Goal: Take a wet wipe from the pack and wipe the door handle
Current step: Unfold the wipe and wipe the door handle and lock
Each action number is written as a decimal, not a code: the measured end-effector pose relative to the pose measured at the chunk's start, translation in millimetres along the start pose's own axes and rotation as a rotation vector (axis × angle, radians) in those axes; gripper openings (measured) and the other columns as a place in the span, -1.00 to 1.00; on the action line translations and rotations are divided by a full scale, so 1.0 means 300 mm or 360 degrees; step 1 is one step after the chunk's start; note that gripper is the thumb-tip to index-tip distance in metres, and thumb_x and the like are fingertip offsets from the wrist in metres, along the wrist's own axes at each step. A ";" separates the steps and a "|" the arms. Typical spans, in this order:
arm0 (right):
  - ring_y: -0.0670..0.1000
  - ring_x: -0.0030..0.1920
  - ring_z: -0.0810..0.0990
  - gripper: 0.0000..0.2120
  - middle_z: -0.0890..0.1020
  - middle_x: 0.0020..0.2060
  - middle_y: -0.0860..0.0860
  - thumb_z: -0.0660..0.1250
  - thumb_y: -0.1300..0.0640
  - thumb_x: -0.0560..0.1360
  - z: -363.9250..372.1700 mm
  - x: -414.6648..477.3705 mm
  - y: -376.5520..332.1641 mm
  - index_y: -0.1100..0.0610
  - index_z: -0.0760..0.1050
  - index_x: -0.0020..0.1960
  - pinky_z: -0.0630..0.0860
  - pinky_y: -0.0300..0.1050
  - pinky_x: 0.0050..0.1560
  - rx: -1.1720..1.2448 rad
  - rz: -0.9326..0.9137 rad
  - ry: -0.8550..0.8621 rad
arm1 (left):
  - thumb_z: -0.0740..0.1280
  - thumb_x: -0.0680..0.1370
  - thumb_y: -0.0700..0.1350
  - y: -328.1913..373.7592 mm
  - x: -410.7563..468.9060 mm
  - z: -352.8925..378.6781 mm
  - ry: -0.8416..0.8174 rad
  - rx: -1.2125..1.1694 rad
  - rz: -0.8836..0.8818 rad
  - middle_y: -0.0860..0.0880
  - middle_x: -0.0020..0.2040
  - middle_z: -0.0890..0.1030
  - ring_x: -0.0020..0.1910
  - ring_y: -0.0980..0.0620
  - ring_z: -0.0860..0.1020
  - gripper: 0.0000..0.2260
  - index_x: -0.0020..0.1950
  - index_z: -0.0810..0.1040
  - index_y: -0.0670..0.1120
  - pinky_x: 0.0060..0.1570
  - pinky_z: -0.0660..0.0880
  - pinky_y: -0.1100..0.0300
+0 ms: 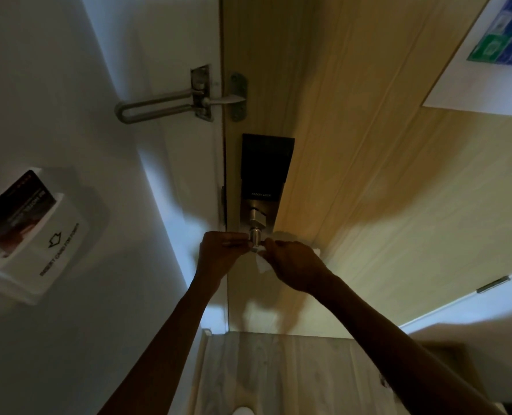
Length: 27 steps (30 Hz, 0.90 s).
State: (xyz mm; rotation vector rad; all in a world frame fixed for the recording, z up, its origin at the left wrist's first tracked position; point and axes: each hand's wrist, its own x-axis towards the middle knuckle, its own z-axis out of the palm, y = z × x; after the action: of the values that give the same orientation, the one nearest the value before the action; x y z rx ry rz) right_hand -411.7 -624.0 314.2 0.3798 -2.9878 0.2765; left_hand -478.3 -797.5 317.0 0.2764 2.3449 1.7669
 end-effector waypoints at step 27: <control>0.13 -0.13 0.60 -0.74 0.62 -0.10 0.15 0.28 0.15 0.51 -0.007 -0.098 0.086 0.21 0.47 0.17 0.50 0.05 -0.02 -0.0398 -0.0031 0.0049 | 0.60 0.22 -0.17 0.032 0.034 0.016 -0.0017 -0.0253 -0.0242 -0.21 -0.16 0.71 -0.11 -0.14 0.69 -0.81 -0.21 0.71 -0.12 0.05 0.59 -0.16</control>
State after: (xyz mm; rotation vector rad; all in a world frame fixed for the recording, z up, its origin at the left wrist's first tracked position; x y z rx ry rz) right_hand -389.8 -592.0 308.0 0.3723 -2.9370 -0.0927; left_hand -486.5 -787.8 324.6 0.0806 2.1406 1.8583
